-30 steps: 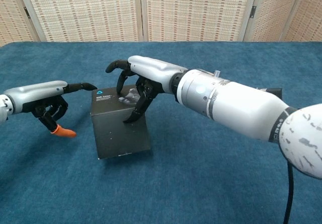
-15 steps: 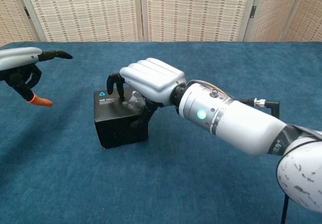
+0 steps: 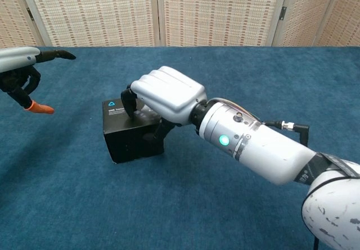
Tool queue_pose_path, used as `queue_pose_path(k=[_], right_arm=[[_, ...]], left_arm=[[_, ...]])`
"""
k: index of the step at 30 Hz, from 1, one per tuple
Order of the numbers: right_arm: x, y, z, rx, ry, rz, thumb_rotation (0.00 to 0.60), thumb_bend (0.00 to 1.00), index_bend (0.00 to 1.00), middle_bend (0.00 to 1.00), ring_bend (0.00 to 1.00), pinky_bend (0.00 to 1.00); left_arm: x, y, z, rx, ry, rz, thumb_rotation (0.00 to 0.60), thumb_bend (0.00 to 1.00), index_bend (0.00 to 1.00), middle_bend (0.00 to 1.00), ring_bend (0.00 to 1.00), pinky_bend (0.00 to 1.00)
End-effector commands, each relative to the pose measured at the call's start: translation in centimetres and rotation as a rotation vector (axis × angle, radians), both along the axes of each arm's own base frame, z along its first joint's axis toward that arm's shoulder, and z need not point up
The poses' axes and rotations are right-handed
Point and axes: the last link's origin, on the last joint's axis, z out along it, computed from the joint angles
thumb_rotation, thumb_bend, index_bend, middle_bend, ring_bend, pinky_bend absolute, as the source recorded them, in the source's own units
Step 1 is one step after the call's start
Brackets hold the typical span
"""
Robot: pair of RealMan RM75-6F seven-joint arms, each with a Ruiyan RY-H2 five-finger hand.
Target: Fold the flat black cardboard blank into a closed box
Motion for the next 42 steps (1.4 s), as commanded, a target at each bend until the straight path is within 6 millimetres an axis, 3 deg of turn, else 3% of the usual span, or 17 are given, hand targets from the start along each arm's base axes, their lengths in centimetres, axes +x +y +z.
queue_pose_path(k=[1,4,7,10,13,15,19,22,28,31,42], right_arm=[[0.1,-0.6,1.6,-0.042,-0.050,0.019,0.600,0.28,0.51,0.56,0.75,1.00],[-0.2,-1.1,3.5,-0.091,-0.100,0.027,0.600,0.28,0.51,0.54,0.75,1.00],[-1.0,-1.4,5.7,-0.123,-0.140,0.013,0.600,0.28,0.51,0.52,0.75,1.00],[-3.1,-1.4,8.9,-0.178,-0.142,-0.034,0.600,0.29,0.49,0.51,0.70,1.00],[-6.4,-0.3,13.1,-0.213,-0.123,-0.150,0.600,0.29,0.42,0.46,0.57,0.99],[-8.4,0.7,15.4,-0.222,-0.108,-0.232,0.600,0.29,0.36,0.42,0.49,0.91],[-12.6,3.1,19.7,-0.221,-0.093,-0.411,0.600,0.30,0.22,0.31,0.31,0.57],[-16.0,5.0,22.3,-0.231,-0.085,-0.531,0.600,0.30,0.15,0.25,0.21,0.44],[-20.5,8.7,25.3,-0.241,-0.110,-0.650,0.600,0.30,0.02,0.12,0.05,0.27],[-22.2,10.4,26.3,-0.261,-0.135,-0.680,0.600,0.31,0.00,0.10,0.01,0.21],[-26.0,15.2,28.0,-0.298,-0.229,-0.768,0.600,0.32,0.00,0.09,0.00,0.19]], left_arm=[[-0.1,-0.2,0.2,0.022,0.007,-0.001,0.600,0.21,0.00,0.03,0.68,0.81],[-0.4,-0.4,0.7,0.053,0.023,0.002,0.600,0.21,0.00,0.04,0.62,0.77],[-0.8,-0.6,1.3,0.097,0.045,0.008,0.600,0.21,0.00,0.04,0.49,0.70],[-1.5,-1.0,2.1,0.155,0.075,0.016,0.600,0.22,0.00,0.04,0.38,0.60],[-2.5,-1.7,3.1,0.233,0.116,0.025,0.600,0.22,0.00,0.05,0.33,0.53],[-3.1,-2.3,3.6,0.271,0.122,0.034,0.600,0.22,0.00,0.06,0.30,0.48],[-4.3,-3.6,4.7,0.323,0.126,0.058,0.600,0.22,0.00,0.06,0.24,0.40],[-5.1,-4.8,5.5,0.362,0.119,0.069,0.600,0.22,0.01,0.06,0.20,0.34],[-6.3,-7.4,6.7,0.421,0.133,0.062,0.600,0.22,0.02,0.06,0.16,0.25],[-6.8,-8.9,7.2,0.426,0.149,0.065,0.600,0.22,0.02,0.07,0.14,0.22],[-7.7,-13.4,8.0,0.421,0.161,0.096,0.600,0.22,0.03,0.06,0.14,0.21]])
